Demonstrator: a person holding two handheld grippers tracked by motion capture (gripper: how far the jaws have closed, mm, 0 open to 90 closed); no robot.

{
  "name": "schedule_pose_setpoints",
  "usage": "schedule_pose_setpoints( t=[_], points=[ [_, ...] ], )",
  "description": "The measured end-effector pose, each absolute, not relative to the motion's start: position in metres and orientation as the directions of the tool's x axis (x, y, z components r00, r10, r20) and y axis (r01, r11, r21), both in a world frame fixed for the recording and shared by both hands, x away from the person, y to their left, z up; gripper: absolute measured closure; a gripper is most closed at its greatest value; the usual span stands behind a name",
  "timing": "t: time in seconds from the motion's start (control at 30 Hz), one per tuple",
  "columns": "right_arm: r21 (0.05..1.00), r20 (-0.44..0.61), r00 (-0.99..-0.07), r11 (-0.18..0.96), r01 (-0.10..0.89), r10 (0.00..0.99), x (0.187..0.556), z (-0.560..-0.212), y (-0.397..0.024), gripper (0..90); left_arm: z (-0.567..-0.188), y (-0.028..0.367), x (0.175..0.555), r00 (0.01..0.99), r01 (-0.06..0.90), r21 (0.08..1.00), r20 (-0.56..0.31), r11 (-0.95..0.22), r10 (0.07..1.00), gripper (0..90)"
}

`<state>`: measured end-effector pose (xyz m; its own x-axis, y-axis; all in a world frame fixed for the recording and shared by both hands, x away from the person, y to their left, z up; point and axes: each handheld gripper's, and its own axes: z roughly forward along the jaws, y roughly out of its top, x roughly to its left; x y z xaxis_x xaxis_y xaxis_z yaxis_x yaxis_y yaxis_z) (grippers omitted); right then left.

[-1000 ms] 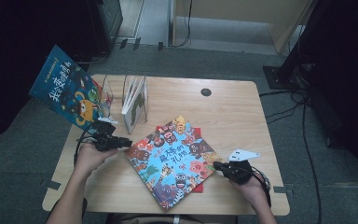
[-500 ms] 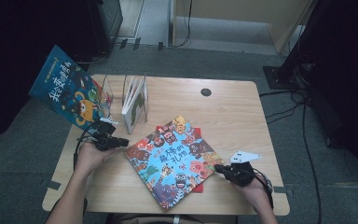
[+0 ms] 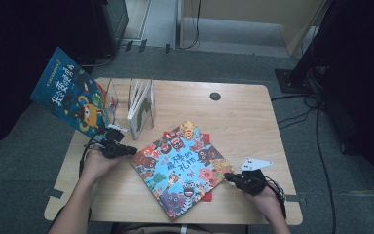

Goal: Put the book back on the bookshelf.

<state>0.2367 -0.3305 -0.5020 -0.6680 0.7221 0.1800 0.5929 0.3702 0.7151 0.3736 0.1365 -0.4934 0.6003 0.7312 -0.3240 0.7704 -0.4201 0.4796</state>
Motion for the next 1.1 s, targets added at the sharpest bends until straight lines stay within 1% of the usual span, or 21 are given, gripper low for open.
schedule_pose_setpoints(
  t=[0.1, 0.2, 0.57, 0.67, 0.77, 0.93, 1.0, 1.1],
  points=[
    [0.712, 0.198, -0.658, 0.354, 0.606, 0.727, 0.238, -0.502, -0.332, 90.0, -0.494, 0.138, 0.374, 0.578, 0.789, 0.47, -0.347, -0.396, 0.738, 83.9],
    [0.714, 0.196, -0.647, 0.346, 0.609, 0.737, 0.239, -0.502, -0.332, 90.0, -0.494, 0.137, 0.374, 0.588, 0.785, 0.468, -0.361, -0.405, 0.724, 84.7],
    [0.719, 0.201, -0.617, 0.313, 0.621, 0.761, 0.247, -0.504, -0.336, 89.8, -0.493, 0.131, 0.364, 0.605, 0.775, 0.468, -0.357, -0.425, 0.712, 83.1],
    [0.719, 0.216, -0.607, 0.296, 0.629, 0.765, 0.252, -0.504, -0.337, 89.7, -0.493, 0.13, 0.361, 0.611, 0.771, 0.466, -0.348, -0.434, 0.711, 81.4],
    [0.721, 0.205, -0.601, 0.296, 0.627, 0.773, 0.256, -0.504, -0.337, 88.5, -0.493, 0.129, 0.359, 0.605, 0.776, 0.463, -0.35, -0.429, 0.715, 78.4],
    [0.724, 0.205, -0.601, 0.293, 0.624, 0.773, 0.263, -0.504, -0.338, 88.8, -0.493, 0.13, 0.354, 0.604, 0.778, 0.46, -0.358, -0.428, 0.712, 77.9],
    [0.721, 0.197, -0.598, 0.298, 0.625, 0.777, 0.266, -0.504, -0.337, 90.0, -0.493, 0.13, 0.352, 0.602, 0.779, 0.457, -0.353, -0.429, 0.716, 75.5],
    [0.721, 0.199, -0.596, 0.296, 0.626, 0.778, 0.27, -0.504, -0.337, 90.0, -0.491, 0.133, 0.351, 0.591, 0.783, 0.46, -0.343, -0.418, 0.73, 66.4]
  ],
)
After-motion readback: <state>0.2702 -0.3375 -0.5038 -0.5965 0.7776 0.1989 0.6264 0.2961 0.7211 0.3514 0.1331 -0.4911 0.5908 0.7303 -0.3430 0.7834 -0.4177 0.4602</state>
